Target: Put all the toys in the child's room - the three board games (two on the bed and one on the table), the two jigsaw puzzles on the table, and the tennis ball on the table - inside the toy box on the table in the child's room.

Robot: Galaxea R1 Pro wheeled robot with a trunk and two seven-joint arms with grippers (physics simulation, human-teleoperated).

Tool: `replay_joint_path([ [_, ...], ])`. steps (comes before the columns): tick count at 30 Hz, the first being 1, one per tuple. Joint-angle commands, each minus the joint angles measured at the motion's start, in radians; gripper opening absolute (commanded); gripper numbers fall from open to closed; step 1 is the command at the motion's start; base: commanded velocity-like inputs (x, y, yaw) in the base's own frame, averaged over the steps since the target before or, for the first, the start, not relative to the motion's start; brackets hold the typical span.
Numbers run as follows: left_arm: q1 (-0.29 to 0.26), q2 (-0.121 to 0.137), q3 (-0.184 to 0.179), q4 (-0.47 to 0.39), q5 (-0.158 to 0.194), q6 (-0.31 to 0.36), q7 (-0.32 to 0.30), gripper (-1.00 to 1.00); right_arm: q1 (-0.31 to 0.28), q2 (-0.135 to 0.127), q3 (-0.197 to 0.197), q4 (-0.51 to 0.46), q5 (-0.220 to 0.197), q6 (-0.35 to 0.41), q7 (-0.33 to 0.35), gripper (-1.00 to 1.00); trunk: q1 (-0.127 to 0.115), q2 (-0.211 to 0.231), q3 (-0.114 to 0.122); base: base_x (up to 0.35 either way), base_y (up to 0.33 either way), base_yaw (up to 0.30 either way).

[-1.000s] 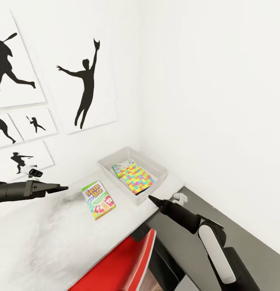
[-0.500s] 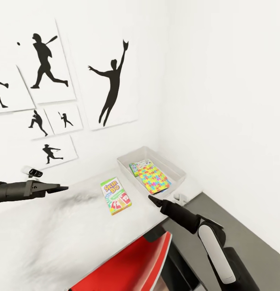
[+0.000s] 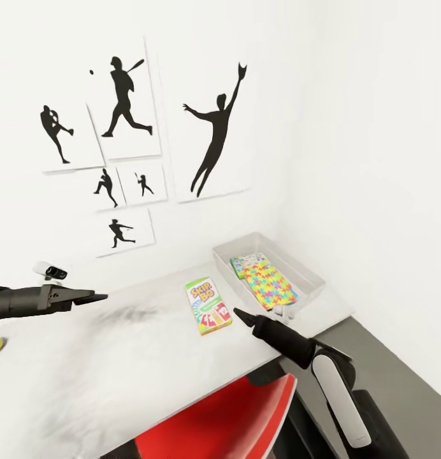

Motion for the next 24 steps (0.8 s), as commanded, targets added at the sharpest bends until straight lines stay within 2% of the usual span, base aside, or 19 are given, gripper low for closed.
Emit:
replay_joint_path([
  [1,-0.002,0.001,-0.003,0.001,0.0,0.011,-0.005,1.0,-0.001,-0.001,0.0,-0.001,0.0,0.003,0.001,1.0,0.001,-0.002,-0.002,0.0,0.0,0.291],
  [16,-0.002,0.001,-0.003,0.001,0.0,0.011,-0.005,1.0,-0.001,-0.001,0.0,-0.001,0.0,0.003,0.001,1.0,0.001,-0.002,-0.002,0.023,0.012,0.289],
  [24,-0.002,0.001,-0.003,0.001,0.0,0.011,-0.005,1.0,-0.001,-0.002,0.0,-0.001,0.0,0.003,0.003,1.0,0.001,-0.002,-0.002,0.041,0.023,0.079],
])
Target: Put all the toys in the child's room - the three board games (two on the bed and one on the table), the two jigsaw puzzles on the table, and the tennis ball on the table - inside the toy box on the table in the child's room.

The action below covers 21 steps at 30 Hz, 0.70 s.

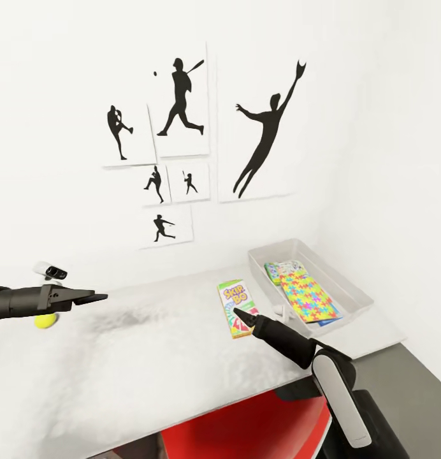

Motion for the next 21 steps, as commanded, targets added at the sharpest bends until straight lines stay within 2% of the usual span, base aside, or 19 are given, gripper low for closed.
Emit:
replay_joint_path([
  [1,-0.001,0.001,-0.003,0.0,0.001,0.011,-0.005,1.0,-0.001,0.0,0.0,-0.001,0.0,0.003,0.002,1.0,0.001,-0.002,-0.002,0.077,0.064,0.012],
  [21,-0.001,0.001,-0.003,0.0,0.001,0.011,-0.005,1.0,-0.001,-0.001,0.0,-0.001,0.0,0.003,0.002,1.0,0.001,-0.002,-0.002,0.076,0.062,0.001],
])
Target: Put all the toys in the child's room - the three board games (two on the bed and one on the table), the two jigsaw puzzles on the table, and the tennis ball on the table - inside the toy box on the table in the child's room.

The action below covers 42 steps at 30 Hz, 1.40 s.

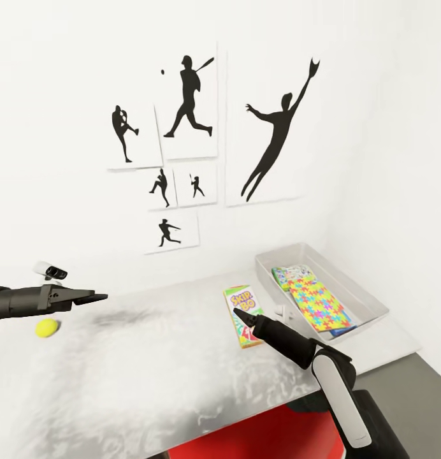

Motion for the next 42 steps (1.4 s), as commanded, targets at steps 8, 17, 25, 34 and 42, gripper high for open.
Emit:
replay_joint_path([
  [8,-0.001,0.001,-0.003,0.005,0.002,0.01,-0.005,1.0,-0.001,0.0,0.0,-0.001,0.0,0.004,0.003,1.0,0.001,-0.002,-0.002,0.049,0.03,0.0],
  [17,-0.001,0.002,-0.003,0.007,0.002,0.01,-0.005,1.0,-0.001,0.0,0.0,-0.001,0.0,0.006,0.003,1.0,0.001,-0.002,-0.002,0.003,0.002,0.0],
  [25,-0.001,0.002,-0.003,0.007,0.002,0.01,-0.005,1.0,-0.001,0.0,0.0,-0.001,0.0,0.004,0.003,1.0,0.001,-0.002,-0.002,0.029,0.019,0.0],
  [34,-0.001,0.002,-0.003,0.008,0.001,0.01,-0.005,1.0,-0.001,0.0,0.0,-0.001,0.0,0.003,0.0,1.0,0.001,-0.002,-0.002,0.042,0.029,0.0],
  [42,-0.001,0.0,-0.003,0.008,0.001,0.01,-0.005,1.0,-0.003,0.026,0.018,-0.003,0.008,0.022,-0.246,1.0,0.001,-0.002,-0.002,0.002,0.002,0.0],
])
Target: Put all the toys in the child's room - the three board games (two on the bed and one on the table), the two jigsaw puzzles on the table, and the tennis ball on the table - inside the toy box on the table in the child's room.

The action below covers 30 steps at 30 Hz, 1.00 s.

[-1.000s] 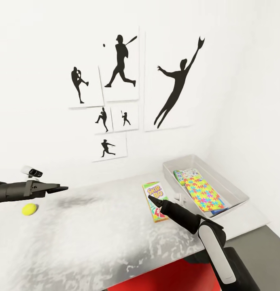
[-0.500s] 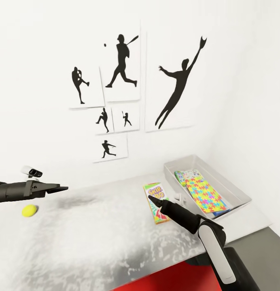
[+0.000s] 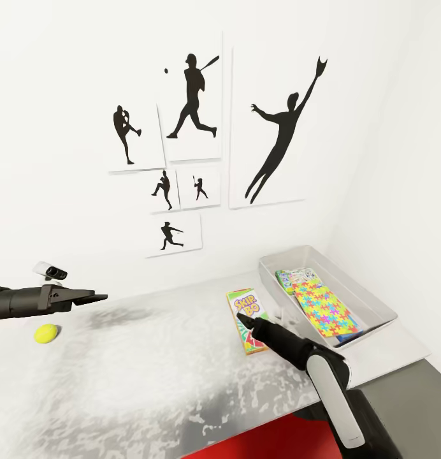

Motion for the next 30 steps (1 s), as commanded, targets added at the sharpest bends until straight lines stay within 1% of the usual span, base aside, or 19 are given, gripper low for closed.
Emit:
replay_joint_path([
  [1,-0.001,0.001,-0.003,0.0,0.001,0.011,-0.005,1.0,-0.003,0.005,0.007,-0.001,-0.007,0.007,-0.053,1.0,0.001,-0.002,-0.002,0.0,0.0,0.0],
  [2,-0.001,0.0,-0.003,0.0,0.001,0.01,-0.005,1.0,-0.013,0.02,0.022,-0.002,-0.006,0.021,-0.143,1.0,0.001,-0.002,-0.002,0.0,0.0,0.0],
  [3,-0.001,0.0,-0.003,0.0,0.0,0.011,-0.005,1.0,-0.04,0.043,0.035,-0.001,-0.005,0.045,-0.233,1.0,0.001,-0.002,-0.002,0.0,0.0,0.0],
  [4,-0.001,0.0,-0.003,0.0,0.0,0.011,-0.005,1.0,-0.06,0.055,0.04,0.0,-0.006,0.061,-0.276,1.0,0.001,-0.002,-0.002,0.0,0.0,0.0],
  [6,-0.001,-0.001,-0.003,0.0,0.0,0.01,-0.005,1.0,-0.153,0.102,0.052,0.028,-0.006,0.129,-0.425,1.0,0.001,-0.002,-0.002,0.0,0.0,0.0],
  [7,-0.001,-0.001,-0.003,0.0,0.0,0.01,-0.005,1.0,-0.178,0.112,0.054,0.043,-0.007,0.142,-0.456,1.0,0.001,-0.002,-0.002,0.0,0.0,0.0],
  [8,-0.001,-0.002,-0.004,0.0,0.0,0.01,-0.005,1.0,-0.23,0.132,0.056,0.08,-0.008,0.162,-0.507,1.0,0.001,-0.002,-0.002,0.0,0.0,0.0],
  [9,-0.001,-0.002,-0.004,0.0,0.0,0.01,-0.005,1.0,-0.259,0.141,0.057,0.102,-0.008,0.169,-0.528,1.0,0.001,-0.002,-0.002,0.0,0.0,0.0],
  [10,-0.001,-0.002,-0.004,0.0,0.0,0.01,-0.005,1.0,-0.318,0.157,0.058,0.152,-0.009,0.179,-0.559,1.0,0.001,-0.002,-0.002,0.0,0.0,0.0],
  [12,-0.001,-0.002,-0.004,0.0,0.0,0.011,-0.005,1.0,-0.378,0.17,0.059,0.215,-0.01,0.184,-0.58,1.0,0.001,-0.002,-0.002,0.0,0.0,0.0],
  [13,-0.001,-0.002,-0.004,0.0,0.0,0.01,-0.005,1.0,-0.436,0.173,0.059,0.289,-0.011,0.182,-0.593,1.0,0.001,-0.002,-0.002,0.0,0.0,0.0],
  [14,-0.001,-0.002,-0.004,0.0,0.0,0.01,-0.005,1.0,-0.463,0.173,0.059,0.328,-0.012,0.179,-0.597,1.0,0.001,-0.002,-0.002,0.0,0.0,0.0],
  [15,-0.001,-0.002,-0.004,0.0,0.0,0.01,-0.005,1.0,-0.514,0.173,0.059,0.407,-0.012,0.166,-0.604,1.0,0.001,-0.002,-0.002,0.0,0.0,0.0],
  [16,-0.001,-0.003,-0.004,0.0,0.0,0.01,-0.005,1.0,-0.538,0.173,0.059,0.445,-0.012,0.157,-0.606,1.0,0.001,-0.002,-0.002,0.0,0.0,0.0],
  [17,-0.001,-0.003,-0.004,0.0,-0.001,0.01,-0.005,1.0,-0.582,0.173,0.059,0.515,-0.013,0.135,-0.61,1.0,0.001,-0.002,-0.002,0.0,0.0,0.0],
  [19,-0.001,-0.003,-0.004,0.001,-0.001,0.01,-0.005,1.0,-0.639,0.173,0.059,0.61,-0.013,0.103,-0.611,1.0,0.001,-0.002,-0.002,0.0,0.0,0.0],
  [25,-0.001,-0.003,-0.003,0.001,0.0,0.009,-0.005,1.0,-0.75,0.173,0.054,0.818,-0.013,0.049,-0.606,1.0,0.001,-0.002,-0.002,0.0,0.0,0.0],
  [27,-0.001,-0.003,-0.003,0.001,0.0,0.01,-0.005,1.0,-0.768,0.173,0.053,0.857,-0.014,0.028,-0.604,1.0,0.001,-0.002,-0.002,0.0,0.0,0.0],
  [30,-0.001,-0.002,-0.003,0.001,0.0,0.01,-0.005,1.0,-0.78,0.173,0.054,0.881,-0.013,0.012,-0.603,1.0,0.001,-0.002,-0.002,0.0,0.0,0.0],
])
